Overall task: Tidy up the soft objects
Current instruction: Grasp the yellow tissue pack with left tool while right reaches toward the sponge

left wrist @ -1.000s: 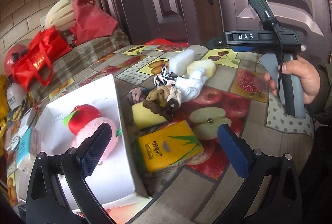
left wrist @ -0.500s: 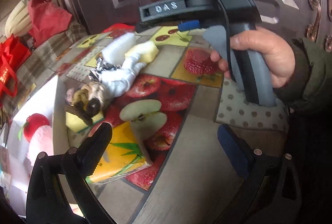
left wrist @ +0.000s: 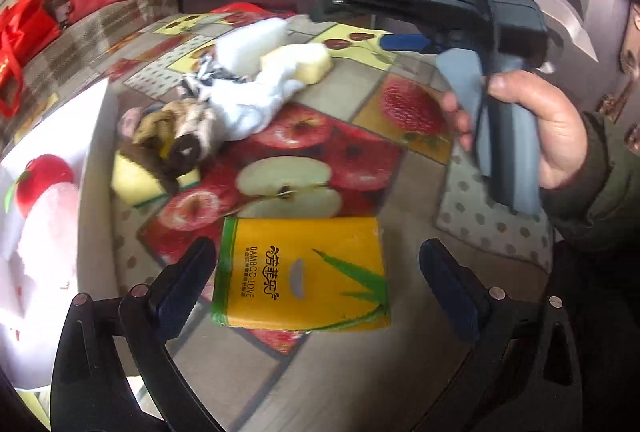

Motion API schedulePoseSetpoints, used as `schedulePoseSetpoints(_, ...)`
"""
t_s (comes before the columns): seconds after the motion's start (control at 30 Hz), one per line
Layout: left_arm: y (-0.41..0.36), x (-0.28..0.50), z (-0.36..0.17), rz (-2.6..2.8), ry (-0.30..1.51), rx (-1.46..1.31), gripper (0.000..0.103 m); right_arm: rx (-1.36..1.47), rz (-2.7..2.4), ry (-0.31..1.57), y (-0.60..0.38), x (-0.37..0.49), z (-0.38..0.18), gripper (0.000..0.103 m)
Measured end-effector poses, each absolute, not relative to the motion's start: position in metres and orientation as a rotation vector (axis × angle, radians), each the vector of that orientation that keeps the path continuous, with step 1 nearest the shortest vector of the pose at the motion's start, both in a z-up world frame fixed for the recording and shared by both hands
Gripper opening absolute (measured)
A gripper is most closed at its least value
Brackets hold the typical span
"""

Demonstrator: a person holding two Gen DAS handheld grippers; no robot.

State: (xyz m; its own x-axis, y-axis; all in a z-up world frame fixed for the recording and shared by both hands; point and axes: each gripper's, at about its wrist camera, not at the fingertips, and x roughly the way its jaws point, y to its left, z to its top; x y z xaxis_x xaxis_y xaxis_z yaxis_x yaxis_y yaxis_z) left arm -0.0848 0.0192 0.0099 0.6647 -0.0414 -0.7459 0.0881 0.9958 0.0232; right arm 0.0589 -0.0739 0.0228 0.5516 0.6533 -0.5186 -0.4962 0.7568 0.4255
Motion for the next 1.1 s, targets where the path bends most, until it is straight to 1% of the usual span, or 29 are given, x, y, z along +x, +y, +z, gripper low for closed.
schedulePoseSetpoints(0.07, 0.011, -0.089, 0.016, -0.032, 0.793, 0.102, 0.102, 0.236, 0.689, 0.705, -0.074, 0.058, 0.024, 0.103)
schedulePoseSetpoints(0.13, 0.017, -0.089, 0.019, 0.007, 0.779, 0.062, 0.102, 0.231, 0.690, 0.700, -0.073, 0.057, 0.025, 0.103)
schedulePoseSetpoints(0.23, 0.025, -0.087, 0.014, 0.025, 0.819, 0.025, 0.102, 0.233, 0.690, 0.703, -0.073, 0.058, 0.025, 0.103)
schedulePoseSetpoints(0.4, 0.009, -0.080, 0.004, -0.038, 0.896, 0.109, 0.102, 0.256, 0.686, 0.724, -0.075, 0.061, 0.022, 0.103)
schedulePoseSetpoints(0.43, 0.009, -0.078, 0.002, -0.041, 0.907, 0.110, 0.100, 0.261, 0.684, 0.730, -0.076, 0.063, 0.021, 0.103)
schedulePoseSetpoints(0.47, 0.010, -0.078, 0.002, -0.053, 0.905, 0.094, 0.095, 0.264, 0.682, 0.738, -0.076, 0.064, 0.020, 0.103)
schedulePoseSetpoints(0.5, 0.014, -0.078, 0.002, -0.054, 0.900, 0.074, 0.078, 0.266, 0.684, 0.749, -0.076, 0.065, 0.018, 0.103)
schedulePoseSetpoints(0.53, 0.020, -0.077, 0.003, -0.054, 0.894, 0.050, 0.074, 0.266, 0.689, 0.764, -0.074, 0.067, 0.017, 0.103)
schedulePoseSetpoints(0.63, 0.030, -0.075, 0.002, -0.031, 0.886, 0.040, 0.074, 0.225, 0.708, 0.806, -0.063, 0.072, 0.013, 0.103)
schedulePoseSetpoints(0.77, 0.036, -0.074, 0.004, -0.006, 0.869, 0.041, 0.074, 0.145, 0.748, 0.762, -0.038, 0.072, 0.020, 0.103)
schedulePoseSetpoints(0.83, 0.038, -0.075, 0.004, -0.001, 0.859, 0.036, 0.074, 0.099, 0.757, 0.775, -0.022, 0.075, 0.020, 0.102)
schedulePoseSetpoints(0.87, 0.039, -0.075, 0.005, 0.000, 0.856, 0.032, 0.074, 0.080, 0.757, 0.798, -0.015, 0.078, 0.017, 0.100)
schedulePoseSetpoints(0.9, 0.039, -0.076, 0.005, 0.004, 0.853, 0.029, 0.074, 0.064, 0.756, 0.830, -0.008, 0.081, 0.013, 0.096)
schedulePoseSetpoints(0.93, 0.040, -0.076, 0.005, 0.007, 0.851, 0.026, 0.074, 0.047, 0.752, 0.859, -0.003, 0.085, 0.009, 0.096)
schedulePoseSetpoints(1.1, 0.041, -0.080, 0.007, 0.016, 0.837, 0.019, 0.074, -0.056, 0.757, 0.848, 0.004, 0.073, 0.009, 0.093)
